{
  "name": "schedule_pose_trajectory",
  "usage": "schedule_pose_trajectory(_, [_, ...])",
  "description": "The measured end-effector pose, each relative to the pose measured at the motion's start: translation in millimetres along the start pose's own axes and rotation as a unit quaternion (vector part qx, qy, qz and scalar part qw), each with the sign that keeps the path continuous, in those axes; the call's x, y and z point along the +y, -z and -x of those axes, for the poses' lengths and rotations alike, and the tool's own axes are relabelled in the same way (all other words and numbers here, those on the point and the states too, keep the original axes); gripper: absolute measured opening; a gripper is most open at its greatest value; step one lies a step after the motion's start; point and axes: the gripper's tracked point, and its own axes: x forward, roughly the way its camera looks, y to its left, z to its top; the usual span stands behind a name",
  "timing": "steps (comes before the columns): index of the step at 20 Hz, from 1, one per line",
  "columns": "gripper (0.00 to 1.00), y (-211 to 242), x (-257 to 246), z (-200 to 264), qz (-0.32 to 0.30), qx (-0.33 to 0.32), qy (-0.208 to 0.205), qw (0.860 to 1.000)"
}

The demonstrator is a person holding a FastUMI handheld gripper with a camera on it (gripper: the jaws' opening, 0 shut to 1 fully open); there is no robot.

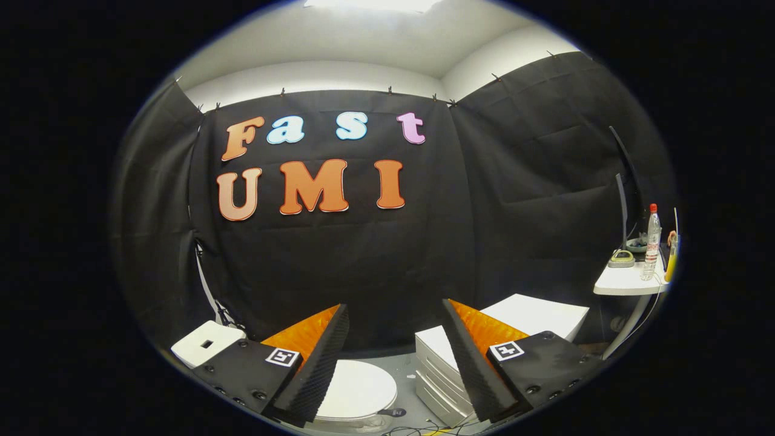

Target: Open the toilet lid.

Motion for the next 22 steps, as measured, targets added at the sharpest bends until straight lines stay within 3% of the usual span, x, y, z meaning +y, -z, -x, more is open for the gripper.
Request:
schedule_pose_trajectory(11, [0.98,31.3,-15.7,-11.4,0.016,0.002,0.019,1.0])
schedule_pose_trajectory(22, [0.98,143.5,-26.9,-38.7,-0.068,0.052,0.006,0.996])
